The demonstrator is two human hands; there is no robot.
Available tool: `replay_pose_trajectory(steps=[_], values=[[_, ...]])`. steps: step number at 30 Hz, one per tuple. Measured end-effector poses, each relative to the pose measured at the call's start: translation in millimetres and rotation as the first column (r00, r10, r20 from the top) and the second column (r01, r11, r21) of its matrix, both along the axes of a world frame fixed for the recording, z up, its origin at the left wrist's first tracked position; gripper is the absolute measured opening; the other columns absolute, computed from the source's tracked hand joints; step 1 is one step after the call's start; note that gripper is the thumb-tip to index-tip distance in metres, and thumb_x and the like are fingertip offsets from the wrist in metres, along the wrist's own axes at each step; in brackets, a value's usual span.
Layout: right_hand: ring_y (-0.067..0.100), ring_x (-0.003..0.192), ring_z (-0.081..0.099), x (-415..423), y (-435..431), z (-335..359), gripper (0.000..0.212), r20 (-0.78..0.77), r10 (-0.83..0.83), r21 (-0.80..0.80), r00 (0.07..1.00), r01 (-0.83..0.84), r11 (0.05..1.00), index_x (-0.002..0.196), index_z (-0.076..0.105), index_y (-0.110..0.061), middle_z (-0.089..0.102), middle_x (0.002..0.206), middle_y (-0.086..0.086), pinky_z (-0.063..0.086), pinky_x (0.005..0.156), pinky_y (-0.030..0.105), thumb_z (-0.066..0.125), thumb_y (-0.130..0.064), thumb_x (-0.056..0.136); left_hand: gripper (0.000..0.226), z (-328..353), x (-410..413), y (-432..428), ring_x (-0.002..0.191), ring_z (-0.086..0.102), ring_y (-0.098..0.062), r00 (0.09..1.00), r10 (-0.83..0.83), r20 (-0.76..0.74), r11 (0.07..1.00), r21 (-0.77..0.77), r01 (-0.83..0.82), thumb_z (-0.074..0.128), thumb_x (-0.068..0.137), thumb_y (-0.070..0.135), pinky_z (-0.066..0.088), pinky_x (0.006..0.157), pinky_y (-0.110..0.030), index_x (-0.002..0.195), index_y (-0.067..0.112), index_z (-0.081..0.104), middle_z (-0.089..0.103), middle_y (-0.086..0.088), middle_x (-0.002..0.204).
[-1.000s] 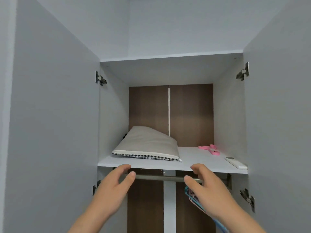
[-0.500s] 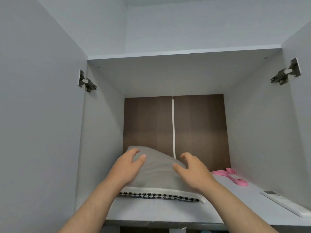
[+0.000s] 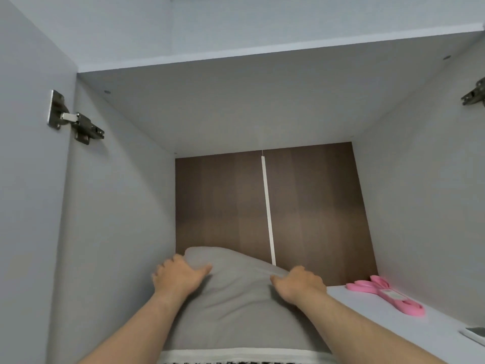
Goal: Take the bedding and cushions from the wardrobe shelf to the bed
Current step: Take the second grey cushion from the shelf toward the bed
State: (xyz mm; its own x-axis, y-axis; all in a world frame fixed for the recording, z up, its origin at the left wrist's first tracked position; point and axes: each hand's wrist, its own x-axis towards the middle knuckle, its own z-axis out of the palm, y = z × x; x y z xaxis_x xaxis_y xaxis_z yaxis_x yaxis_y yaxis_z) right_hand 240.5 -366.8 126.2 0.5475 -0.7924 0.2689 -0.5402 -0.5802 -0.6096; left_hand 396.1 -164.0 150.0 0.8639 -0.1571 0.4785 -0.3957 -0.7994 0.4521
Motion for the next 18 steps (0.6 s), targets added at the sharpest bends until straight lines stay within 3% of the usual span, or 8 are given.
replay_pose_trajectory(steps=[5,8,11,13,18], values=[[0.023,0.120,0.056,44,-17,-29,0.102,-0.067,-0.004,0.112,0.998,0.012,0.994,0.133,0.058,-0.022,0.059,0.134,-0.002,0.045,0.094,0.036,0.030,-0.089,0.060,0.135,-44,41,-16,0.118,0.053,-0.030,0.978,0.006,-0.207,0.988,-0.147,-0.037,0.036,0.036,0.100,0.045,0.094,-0.038,0.138,0.012,0.047,0.054,-0.011,0.134],[0.022,0.118,0.053,63,-24,-42,0.108,-0.120,-0.044,0.116,0.992,0.058,0.992,0.129,0.060,-0.026,0.058,0.133,-0.002,0.043,0.093,0.036,0.027,-0.095,0.054,0.141,-59,53,-24,0.115,0.055,-0.030,0.971,0.030,-0.235,0.974,-0.211,-0.081,0.038,0.029,0.102,0.047,0.091,-0.039,0.137,0.011,0.044,0.055,-0.011,0.132],[0.023,0.119,0.054,72,-34,-46,0.106,-0.136,-0.022,0.112,0.990,0.037,0.993,0.127,0.061,-0.024,0.058,0.135,0.000,0.044,0.090,0.036,0.035,-0.094,0.053,0.119,-57,59,-30,0.108,0.058,-0.029,0.982,0.022,-0.186,0.978,-0.200,-0.059,0.048,0.043,0.094,0.047,0.079,-0.036,0.126,0.008,0.045,0.060,-0.010,0.121],[0.023,0.115,0.059,76,-40,-47,0.092,-0.092,0.036,0.103,0.995,-0.027,0.994,0.125,0.062,-0.019,0.062,0.129,0.001,0.044,0.082,0.034,0.047,-0.084,0.062,0.102,-55,61,-30,0.100,0.061,-0.027,0.987,0.006,-0.158,0.983,-0.180,-0.035,0.052,0.054,0.087,0.045,0.071,-0.033,0.119,0.008,0.048,0.063,-0.007,0.111],[0.027,0.107,0.064,76,-42,-42,0.069,0.051,0.049,0.035,0.997,-0.051,0.998,0.114,0.063,-0.014,0.066,0.121,0.007,0.046,0.075,0.030,0.062,-0.067,0.071,0.068,-59,60,-29,0.089,0.064,-0.026,0.999,0.019,-0.035,0.982,-0.190,-0.025,0.058,0.064,0.075,0.048,0.069,-0.031,0.101,0.019,0.061,0.069,-0.002,0.098]])
